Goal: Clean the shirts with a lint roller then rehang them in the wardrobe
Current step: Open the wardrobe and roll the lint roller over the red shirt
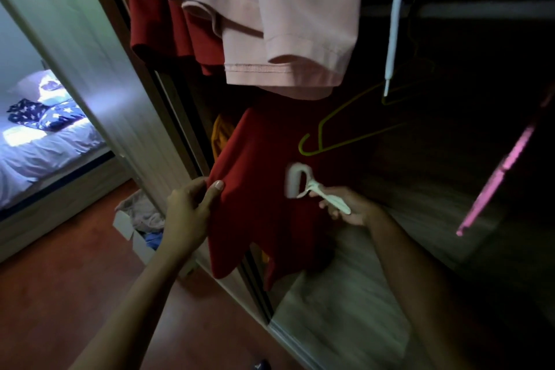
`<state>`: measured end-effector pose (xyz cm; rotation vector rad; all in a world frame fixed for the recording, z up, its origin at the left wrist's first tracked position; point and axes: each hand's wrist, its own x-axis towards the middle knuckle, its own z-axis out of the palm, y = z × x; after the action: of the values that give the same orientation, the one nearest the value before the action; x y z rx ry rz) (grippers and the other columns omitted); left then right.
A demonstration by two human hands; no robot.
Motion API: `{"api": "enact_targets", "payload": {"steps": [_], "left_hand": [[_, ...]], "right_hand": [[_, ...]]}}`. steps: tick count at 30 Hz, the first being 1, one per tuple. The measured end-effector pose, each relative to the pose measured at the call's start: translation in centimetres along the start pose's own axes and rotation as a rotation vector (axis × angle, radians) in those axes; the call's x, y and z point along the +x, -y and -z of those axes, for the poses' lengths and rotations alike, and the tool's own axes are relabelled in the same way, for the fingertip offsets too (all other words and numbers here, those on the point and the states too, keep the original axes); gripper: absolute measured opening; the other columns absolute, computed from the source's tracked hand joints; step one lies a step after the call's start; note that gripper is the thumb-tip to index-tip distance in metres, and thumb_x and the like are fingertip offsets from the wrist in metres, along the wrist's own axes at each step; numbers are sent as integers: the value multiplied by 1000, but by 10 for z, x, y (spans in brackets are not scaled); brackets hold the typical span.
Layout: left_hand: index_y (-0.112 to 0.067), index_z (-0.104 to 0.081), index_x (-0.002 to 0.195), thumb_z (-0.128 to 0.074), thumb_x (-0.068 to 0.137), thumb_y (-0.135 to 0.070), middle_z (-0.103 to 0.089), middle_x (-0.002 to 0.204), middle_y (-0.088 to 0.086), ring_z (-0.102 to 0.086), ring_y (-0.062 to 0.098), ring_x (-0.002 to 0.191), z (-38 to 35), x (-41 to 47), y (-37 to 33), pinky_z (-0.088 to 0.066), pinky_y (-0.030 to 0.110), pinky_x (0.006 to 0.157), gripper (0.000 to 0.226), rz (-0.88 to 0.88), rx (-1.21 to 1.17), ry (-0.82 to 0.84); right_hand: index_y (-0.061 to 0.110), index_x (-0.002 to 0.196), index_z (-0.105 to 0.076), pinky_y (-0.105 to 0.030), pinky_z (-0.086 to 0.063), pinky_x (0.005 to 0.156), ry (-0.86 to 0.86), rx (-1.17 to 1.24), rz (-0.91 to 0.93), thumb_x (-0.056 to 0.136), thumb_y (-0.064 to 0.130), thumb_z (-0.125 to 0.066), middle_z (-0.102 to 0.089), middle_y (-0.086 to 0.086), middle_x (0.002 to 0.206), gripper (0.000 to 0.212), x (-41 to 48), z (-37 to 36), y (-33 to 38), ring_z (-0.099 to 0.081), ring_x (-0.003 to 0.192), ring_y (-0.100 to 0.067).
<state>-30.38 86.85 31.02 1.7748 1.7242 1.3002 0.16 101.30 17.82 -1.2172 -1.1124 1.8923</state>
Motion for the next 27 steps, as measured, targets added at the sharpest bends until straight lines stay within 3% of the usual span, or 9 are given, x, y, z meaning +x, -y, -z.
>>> {"api": "enact_targets", "payload": {"steps": [2, 4, 7, 9, 11, 13, 19, 22, 27], "left_hand": [[-17, -68, 79, -56, 101, -20, -65, 65, 1, -59, 3, 51, -1, 2, -2, -42, 14, 48, 25, 1, 2, -6], [-16, -68, 82, -56, 101, -18, -65, 66, -2, -60, -1, 52, -2, 3, -4, -40, 8, 49, 22, 12, 0, -9], [-14, -70, 90, -57, 101, -19, -69, 71, -2, -65, 3, 60, -4, 5, -4, -45, 11, 51, 18, 18, 9, -30], [-15, -72, 95, -58, 100, -22, -73, 78, 4, -70, 14, 68, -5, 7, -2, -55, 28, 58, 17, 25, 10, -37], [-11, -73, 98, -58, 100, -24, -74, 82, 11, -72, 27, 75, -6, 8, 0, -58, 44, 66, 20, 32, 2, -37], [-8, -73, 97, -57, 100, -24, -73, 83, 14, -71, 32, 76, -7, 9, 2, -58, 50, 69, 22, 33, -3, -38], [-9, -71, 85, -58, 100, -24, -70, 74, 18, -66, 36, 67, -11, 7, 3, -51, 42, 58, 25, 28, -2, -44], [-5, -71, 88, -58, 101, -26, -70, 77, 21, -67, 42, 73, -11, 5, 4, -54, 53, 64, 27, 32, -8, -37], [-12, -73, 100, -56, 101, -22, -74, 83, 4, -72, 21, 75, -11, 0, -2, -58, 38, 65, 19, 46, -41, -10]], "right_hand": [[11, 108, -65, -14, -33, 37, -111, 164, 47, 102, 31, -48, -64, 1, 75, 27, 6, 11, 2, -48, 44, -2], [16, 105, -63, -13, -32, 38, -248, 264, 74, 103, 34, -47, -66, 5, 67, 24, 15, 20, 1, -47, 42, -1], [21, 101, -59, -12, -29, 36, -446, 392, 97, 105, 35, -40, -68, 10, 58, 24, 23, 22, -3, -47, 35, 1], [23, 107, -56, -13, -29, 34, -497, 395, 101, 105, 36, -40, -67, 4, 72, 20, 26, 19, -11, -45, 34, 0], [26, 114, -57, -14, -29, 33, -467, 345, 91, 102, 38, -46, -64, 0, 79, 20, 29, 13, -25, -44, 34, -3], [24, 120, -59, -15, -31, 34, -424, 263, 79, 99, 39, -55, -67, -2, 72, 27, 29, 3, -46, -45, 35, -8], [9, 129, -55, -17, -31, 33, -258, -124, -77, 100, 28, -57, -66, -8, 66, 35, 10, -37, -139, -44, 31, -12], [7, 133, -53, -18, -32, 33, -209, -291, -160, 100, 23, -57, -64, -9, 68, 37, -2, -51, -169, -45, 32, -9], [10, 127, -60, -18, -34, 36, -228, -382, -85, 97, 21, -61, -64, -4, 69, 32, -13, -63, -158, -48, 37, -5]]}}
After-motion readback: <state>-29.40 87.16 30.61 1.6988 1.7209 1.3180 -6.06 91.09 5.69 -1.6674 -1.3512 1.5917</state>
